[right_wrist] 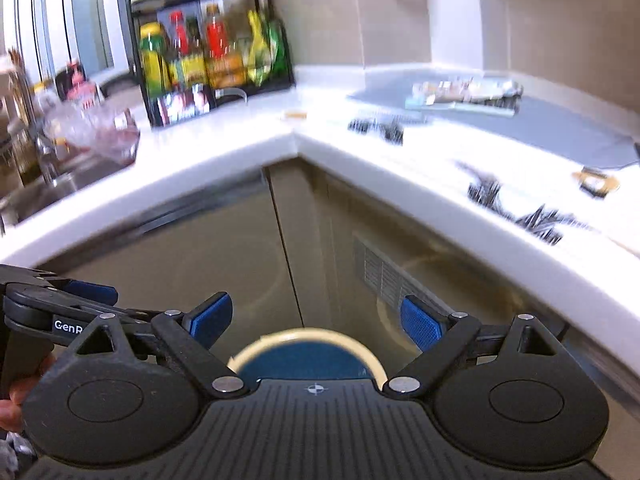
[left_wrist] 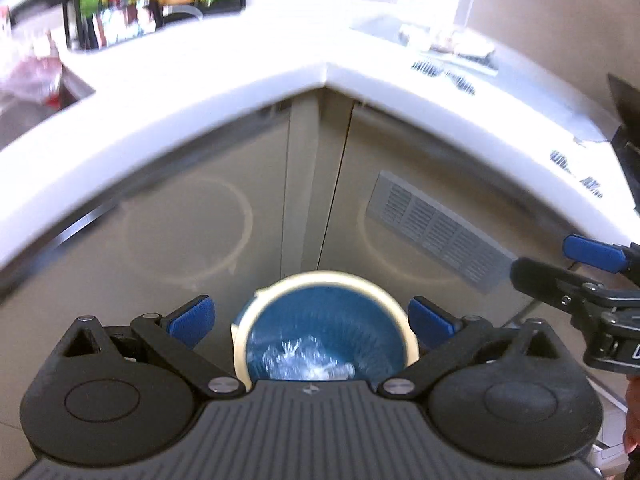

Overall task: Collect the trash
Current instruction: 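Raise both open tools back up to the grey mat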

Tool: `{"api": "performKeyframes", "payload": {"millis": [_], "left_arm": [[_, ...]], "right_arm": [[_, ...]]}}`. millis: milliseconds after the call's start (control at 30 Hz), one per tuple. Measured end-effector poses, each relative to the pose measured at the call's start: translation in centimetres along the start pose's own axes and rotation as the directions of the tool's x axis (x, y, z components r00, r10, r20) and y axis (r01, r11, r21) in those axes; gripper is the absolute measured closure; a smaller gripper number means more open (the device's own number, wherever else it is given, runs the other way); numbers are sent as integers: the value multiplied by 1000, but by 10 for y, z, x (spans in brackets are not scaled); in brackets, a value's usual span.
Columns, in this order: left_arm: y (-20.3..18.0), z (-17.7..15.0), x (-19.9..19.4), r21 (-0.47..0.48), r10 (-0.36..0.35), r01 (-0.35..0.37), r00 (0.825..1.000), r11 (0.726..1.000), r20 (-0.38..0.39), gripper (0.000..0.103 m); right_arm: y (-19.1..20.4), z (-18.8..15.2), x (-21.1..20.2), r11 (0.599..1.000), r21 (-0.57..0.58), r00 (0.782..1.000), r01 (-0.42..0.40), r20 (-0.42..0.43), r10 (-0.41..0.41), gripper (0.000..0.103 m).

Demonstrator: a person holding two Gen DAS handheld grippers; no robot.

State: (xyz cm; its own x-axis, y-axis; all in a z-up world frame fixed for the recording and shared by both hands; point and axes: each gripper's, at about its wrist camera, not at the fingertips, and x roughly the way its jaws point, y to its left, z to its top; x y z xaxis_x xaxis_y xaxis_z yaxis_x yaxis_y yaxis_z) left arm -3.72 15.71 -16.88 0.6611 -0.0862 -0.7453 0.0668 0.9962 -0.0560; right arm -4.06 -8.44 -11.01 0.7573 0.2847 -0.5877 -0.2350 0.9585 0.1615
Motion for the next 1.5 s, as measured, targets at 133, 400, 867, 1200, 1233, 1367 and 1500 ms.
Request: {"api": "performKeyframes", "payload": {"millis": [133,400,867,1200,1233,1367,1500], "left_arm": [[-10,21,-36,15,-37,37,999,999,36,0],[-50,81,-117,101,72,-94,976,990,204,0],[-107,166,-248,133,-35,10,981,991,189,0],[-133,172,-299,224,-177,115,944,968,280,0],[-130,175,-301,215,-166,104,940,971,297,0],[-111,183,-307,149,-154,106,917,983,367,0],[-101,192,-306,122,-147,109,918,986,368,0]], "right_arm": [[-4,16,-22,1000,15,997,11,79,-12,10],[-24,52,-67,996,85,972,37,228,-55,8],[-52,86,-79,983,179,966,50,241,-93,6],[-51,92,-53,984,172,984,52,158,-79,6],[-51,92,-51,984,170,985,52,154,-79,5],[-51,94,-47,985,164,985,57,151,-82,5],[-56,95,-42,983,170,985,71,142,-95,5]]}}
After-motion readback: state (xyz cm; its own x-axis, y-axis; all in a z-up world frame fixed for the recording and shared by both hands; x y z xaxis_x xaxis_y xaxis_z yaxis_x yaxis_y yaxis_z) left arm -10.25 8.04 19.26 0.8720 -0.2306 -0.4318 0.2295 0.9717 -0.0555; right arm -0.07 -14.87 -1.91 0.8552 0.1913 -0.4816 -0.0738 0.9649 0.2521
